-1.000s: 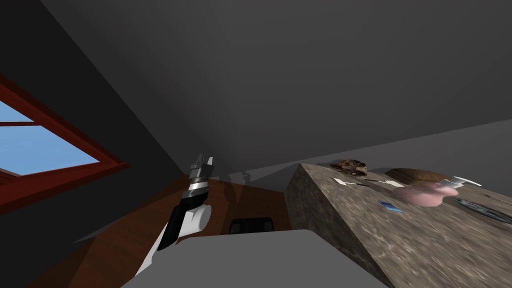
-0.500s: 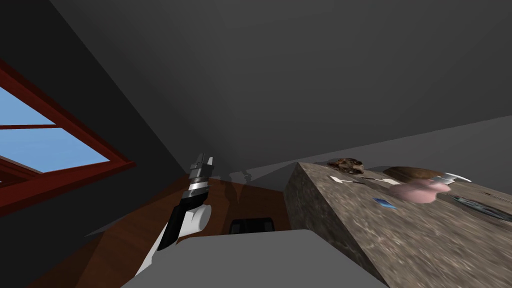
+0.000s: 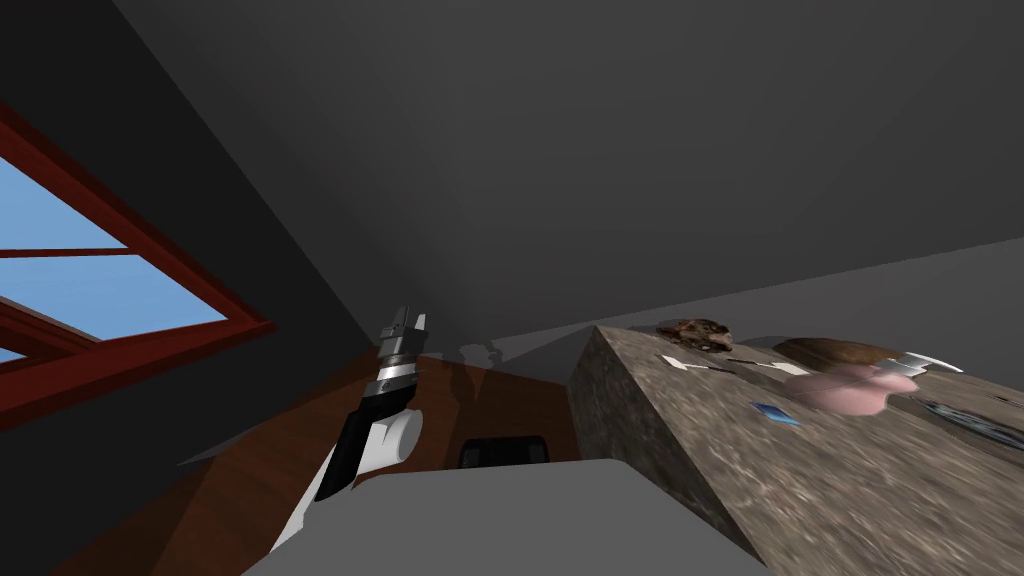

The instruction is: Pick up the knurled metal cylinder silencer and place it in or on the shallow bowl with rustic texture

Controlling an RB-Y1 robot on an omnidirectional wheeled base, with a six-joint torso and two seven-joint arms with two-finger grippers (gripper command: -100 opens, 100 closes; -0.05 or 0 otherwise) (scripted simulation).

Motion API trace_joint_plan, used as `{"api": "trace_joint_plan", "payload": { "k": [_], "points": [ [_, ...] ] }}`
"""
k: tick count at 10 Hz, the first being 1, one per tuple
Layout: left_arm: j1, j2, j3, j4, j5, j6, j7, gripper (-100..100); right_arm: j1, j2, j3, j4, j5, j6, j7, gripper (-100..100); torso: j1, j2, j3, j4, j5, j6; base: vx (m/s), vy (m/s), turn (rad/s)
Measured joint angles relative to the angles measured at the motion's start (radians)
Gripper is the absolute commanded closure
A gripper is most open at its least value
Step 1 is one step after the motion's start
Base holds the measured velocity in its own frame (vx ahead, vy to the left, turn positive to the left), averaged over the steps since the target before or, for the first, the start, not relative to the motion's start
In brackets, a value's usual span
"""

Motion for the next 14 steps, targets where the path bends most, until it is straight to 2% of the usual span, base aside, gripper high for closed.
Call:
{"api": "trace_joint_plan", "payload": {
  "k": [4, 5, 6, 7, 9, 10, 11, 13, 14],
  "points": [
    [0.000, 0.000, 0.000, 0.000, 0.000, 0.000, 0.000, 0, 0.000, 0.000, 0.000, 0.000, -0.001, -0.001, -0.001, 100, 0.002, 0.000, 0.000, 0.000, 0.001, 0.000, 0.000, 0.000, 0.000],
    [0.000, 0.000, 0.000, 0.000, 0.000, 0.000, 0.000, 0, 0.000, 0.000, 0.000, 0.000, -0.001, -0.001, -0.001, 0, 0.002, 0.000, 0.000, 0.000, 0.001, 0.000, 0.000, 0.000, 0.000],
    [0.000, 0.000, 0.000, 0.000, 0.000, 0.000, 0.000, 0, 0.000, 0.000, 0.000, 0.000, -0.001, -0.001, -0.001, 100, 0.002, 0.000, 0.000, 0.000, 0.001, 0.000, -0.013, 0.035, -0.047],
    [0.000, 0.000, 0.000, 0.000, 0.000, 0.000, 0.000, 0, 0.012, -0.014, -0.010, 0.010, -0.009, -0.017, -0.002, 100, 0.004, 0.001, 0.000, 0.000, 0.002, 0.000, -0.018, 0.051, -0.050],
    [0.000, 0.000, 0.000, 0.000, 0.000, 0.000, 0.000, 0, 0.045, -0.045, -0.035, -0.004, -0.027, -0.028, -0.005, 100, 0.006, 0.001, 0.000, 0.000, 0.002, 0.000, -0.010, 0.031, -0.020],
    [0.000, 0.000, 0.000, 0.000, 0.000, 0.000, 0.000, 0, 0.047, -0.046, -0.036, -0.006, -0.028, -0.029, -0.004, 0, 0.005, 0.001, 0.000, 0.000, 0.002, 0.000, 0.000, 0.000, 0.000],
    [0.000, 0.000, 0.000, 0.000, 0.000, 0.000, 0.000, 0, 0.047, -0.045, -0.036, -0.006, -0.028, -0.029, -0.004, 100, 0.004, 0.000, 0.000, 0.000, 0.002, 0.000, -0.081, 0.021, -0.042],
    [0.000, 0.000, 0.000, 0.000, 0.000, 0.000, 0.000, 0, 0.079, -0.060, -0.057, 0.001, -0.045, -0.056, -0.002, 100, 0.006, 0.008, 0.004, 0.001, 0.003, 0.002, -0.133, 0.033, -0.029],
    [0.000, 0.000, 0.000, 0.000, 0.000, 0.000, 0.000, 0, 0.083, -0.065, -0.061, 0.024, -0.049, -0.079, 0.001, 100, 0.007, 0.010, 0.005, 0.001, 0.003, 0.002, -0.093, 0.048, -0.015]
  ]
}}
